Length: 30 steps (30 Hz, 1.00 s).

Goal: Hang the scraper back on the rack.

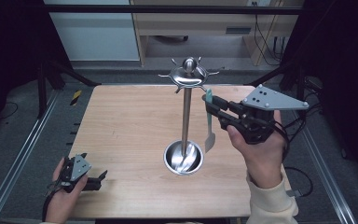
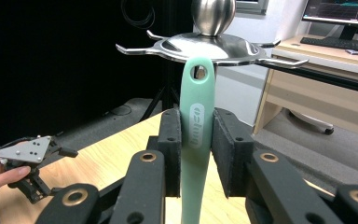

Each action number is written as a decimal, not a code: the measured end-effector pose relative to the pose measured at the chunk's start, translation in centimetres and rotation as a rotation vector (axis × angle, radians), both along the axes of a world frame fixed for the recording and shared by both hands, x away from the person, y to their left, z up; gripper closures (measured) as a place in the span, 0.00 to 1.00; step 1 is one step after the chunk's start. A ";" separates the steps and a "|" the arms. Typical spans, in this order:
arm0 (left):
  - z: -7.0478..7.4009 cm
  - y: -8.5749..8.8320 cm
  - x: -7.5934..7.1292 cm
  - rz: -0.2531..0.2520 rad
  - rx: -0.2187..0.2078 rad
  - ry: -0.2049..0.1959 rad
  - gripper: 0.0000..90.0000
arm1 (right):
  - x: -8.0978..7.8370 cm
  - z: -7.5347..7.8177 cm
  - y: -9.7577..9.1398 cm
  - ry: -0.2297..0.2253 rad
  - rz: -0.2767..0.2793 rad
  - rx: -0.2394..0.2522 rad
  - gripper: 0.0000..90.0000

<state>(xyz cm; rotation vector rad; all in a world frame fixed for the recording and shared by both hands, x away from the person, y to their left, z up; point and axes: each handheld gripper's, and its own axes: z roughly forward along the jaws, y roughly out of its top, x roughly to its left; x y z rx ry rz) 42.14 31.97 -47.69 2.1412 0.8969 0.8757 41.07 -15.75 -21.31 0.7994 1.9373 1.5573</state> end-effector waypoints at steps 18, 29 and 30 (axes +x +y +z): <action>-0.1 -0.1 0.0 -0.008 0.006 0.008 0.03 | 1.0 -0.7 0.6 0.010 -0.008 0.032 0.82; -0.1 -0.1 0.0 -0.008 0.006 0.007 0.03 | 1.4 -1.3 1.1 -0.003 -0.014 0.064 0.82; -0.1 -0.2 0.0 -0.008 0.007 0.007 0.03 | 1.4 -1.3 1.1 -0.004 -0.014 0.064 0.82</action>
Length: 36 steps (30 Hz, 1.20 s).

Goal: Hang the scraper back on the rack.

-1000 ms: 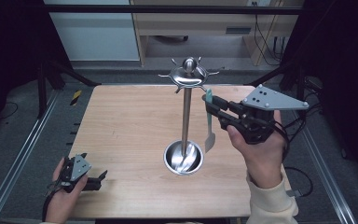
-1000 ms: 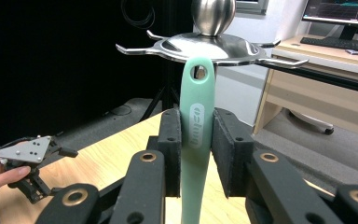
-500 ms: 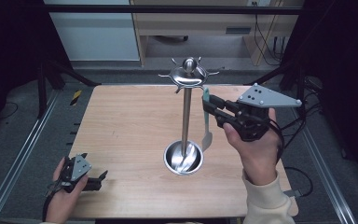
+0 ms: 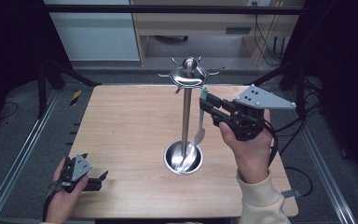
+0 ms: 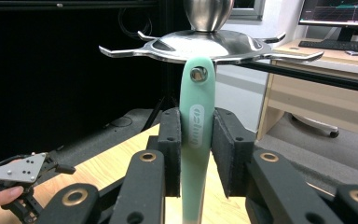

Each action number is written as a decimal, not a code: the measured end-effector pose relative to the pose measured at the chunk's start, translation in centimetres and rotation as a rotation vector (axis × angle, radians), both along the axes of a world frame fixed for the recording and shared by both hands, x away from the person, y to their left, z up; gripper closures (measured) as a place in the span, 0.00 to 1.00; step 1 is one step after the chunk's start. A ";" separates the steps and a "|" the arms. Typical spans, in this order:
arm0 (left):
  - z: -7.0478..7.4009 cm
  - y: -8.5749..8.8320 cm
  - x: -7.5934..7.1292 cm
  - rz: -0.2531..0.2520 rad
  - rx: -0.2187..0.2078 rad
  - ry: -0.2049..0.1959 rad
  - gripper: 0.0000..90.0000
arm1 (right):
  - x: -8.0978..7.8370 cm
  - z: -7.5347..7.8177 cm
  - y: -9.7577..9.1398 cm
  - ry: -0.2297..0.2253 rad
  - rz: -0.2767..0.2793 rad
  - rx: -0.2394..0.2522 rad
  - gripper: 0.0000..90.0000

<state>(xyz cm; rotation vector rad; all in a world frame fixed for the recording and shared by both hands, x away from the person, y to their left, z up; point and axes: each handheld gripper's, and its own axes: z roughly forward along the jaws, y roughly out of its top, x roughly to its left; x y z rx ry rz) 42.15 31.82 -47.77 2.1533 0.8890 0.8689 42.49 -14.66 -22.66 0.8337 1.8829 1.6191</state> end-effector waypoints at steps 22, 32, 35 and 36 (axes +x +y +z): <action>-0.1 -0.1 0.0 -0.007 0.001 0.004 0.03 | -0.4 -0.3 0.1 -0.007 -0.010 -0.027 0.73; -0.1 -0.2 0.1 -0.014 0.002 0.008 0.03 | -0.5 -0.6 -0.4 0.004 -0.093 -0.117 0.55; -0.1 -0.2 0.1 -0.012 0.005 0.008 0.03 | -0.3 -0.8 -0.5 -0.003 -0.111 -0.136 0.50; -0.1 -0.2 0.1 -0.013 0.007 0.010 0.03 | -0.3 -0.9 -0.5 -0.004 -0.118 -0.137 0.47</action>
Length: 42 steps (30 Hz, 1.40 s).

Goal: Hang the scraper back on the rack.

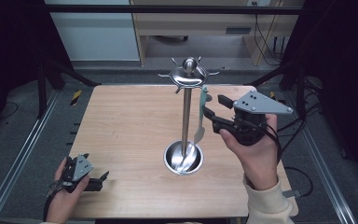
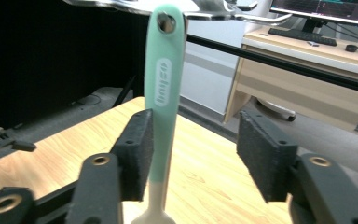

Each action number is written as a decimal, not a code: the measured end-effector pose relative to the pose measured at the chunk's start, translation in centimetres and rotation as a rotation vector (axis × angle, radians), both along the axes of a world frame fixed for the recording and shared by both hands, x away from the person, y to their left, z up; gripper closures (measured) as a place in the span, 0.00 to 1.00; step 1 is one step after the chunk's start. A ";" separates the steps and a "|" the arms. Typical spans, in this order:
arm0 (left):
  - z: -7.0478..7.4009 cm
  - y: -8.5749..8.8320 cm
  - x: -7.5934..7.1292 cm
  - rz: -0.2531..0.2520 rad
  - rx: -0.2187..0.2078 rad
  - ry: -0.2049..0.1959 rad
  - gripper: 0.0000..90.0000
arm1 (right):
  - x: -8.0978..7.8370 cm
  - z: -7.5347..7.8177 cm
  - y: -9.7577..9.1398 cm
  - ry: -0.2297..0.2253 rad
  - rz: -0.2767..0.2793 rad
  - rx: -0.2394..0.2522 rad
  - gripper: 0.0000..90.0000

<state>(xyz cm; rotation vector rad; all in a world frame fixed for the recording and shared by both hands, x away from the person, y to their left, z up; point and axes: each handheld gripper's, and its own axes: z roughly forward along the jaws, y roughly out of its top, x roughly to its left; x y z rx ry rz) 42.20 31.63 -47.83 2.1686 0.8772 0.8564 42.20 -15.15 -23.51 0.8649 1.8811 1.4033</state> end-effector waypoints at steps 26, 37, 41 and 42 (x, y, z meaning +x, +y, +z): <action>0.0 0.0 -0.1 0.004 0.000 -0.004 0.03 | 2.1 -2.9 -2.9 0.037 -0.186 -0.028 0.09; 0.0 0.0 -0.1 0.002 0.002 -0.004 0.03 | 2.6 -4.7 -3.9 0.061 -0.237 -0.032 0.12; 0.0 0.0 -0.1 0.002 0.003 -0.003 0.03 | 2.7 -5.5 -4.1 0.063 -0.253 -0.051 0.12; 0.0 0.0 -0.1 0.002 0.003 -0.003 0.03 | 2.8 -5.8 -4.0 0.062 -0.265 -0.048 0.11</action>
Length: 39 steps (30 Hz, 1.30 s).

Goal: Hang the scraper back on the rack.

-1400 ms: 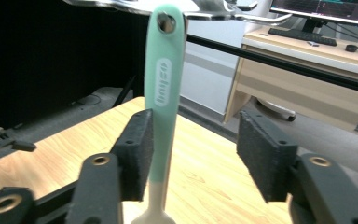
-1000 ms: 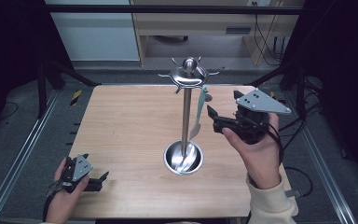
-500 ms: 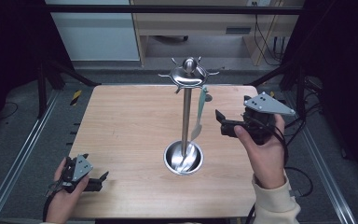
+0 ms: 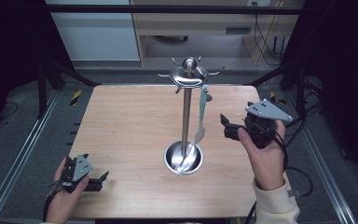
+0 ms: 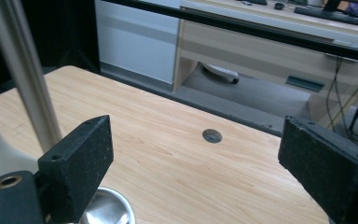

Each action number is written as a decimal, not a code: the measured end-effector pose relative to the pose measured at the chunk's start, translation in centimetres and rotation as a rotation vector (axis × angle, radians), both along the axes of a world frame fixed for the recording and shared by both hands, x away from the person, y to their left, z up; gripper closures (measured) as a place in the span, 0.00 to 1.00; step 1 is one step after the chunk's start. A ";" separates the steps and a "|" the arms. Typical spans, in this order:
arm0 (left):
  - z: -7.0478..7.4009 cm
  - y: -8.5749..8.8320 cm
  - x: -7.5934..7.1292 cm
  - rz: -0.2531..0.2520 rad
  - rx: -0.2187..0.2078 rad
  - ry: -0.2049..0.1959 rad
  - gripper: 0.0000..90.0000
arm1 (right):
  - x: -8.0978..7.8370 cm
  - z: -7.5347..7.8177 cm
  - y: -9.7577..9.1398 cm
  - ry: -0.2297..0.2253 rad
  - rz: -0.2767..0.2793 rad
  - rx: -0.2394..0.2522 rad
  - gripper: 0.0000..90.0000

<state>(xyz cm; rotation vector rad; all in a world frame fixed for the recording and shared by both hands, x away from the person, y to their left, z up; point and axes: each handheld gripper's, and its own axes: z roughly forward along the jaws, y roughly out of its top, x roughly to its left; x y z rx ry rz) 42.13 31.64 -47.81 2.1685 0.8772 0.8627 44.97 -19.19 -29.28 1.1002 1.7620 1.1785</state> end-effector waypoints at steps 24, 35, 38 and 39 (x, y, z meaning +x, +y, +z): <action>0.0 0.0 0.0 -0.001 0.002 0.000 0.03 | 1.8 -10.1 -1.1 0.141 -0.070 -0.054 0.11; -0.1 -0.1 0.1 -0.001 0.004 0.001 0.03 | 2.1 -13.4 -2.8 0.174 -0.088 -0.055 0.11; 0.0 -0.1 0.1 -0.003 0.004 0.001 0.03 | 2.4 -14.2 -2.8 0.185 -0.086 -0.051 0.11; 0.0 -0.1 0.1 -0.003 0.004 0.001 0.03 | 2.5 -14.4 -2.7 0.189 -0.082 -0.050 0.11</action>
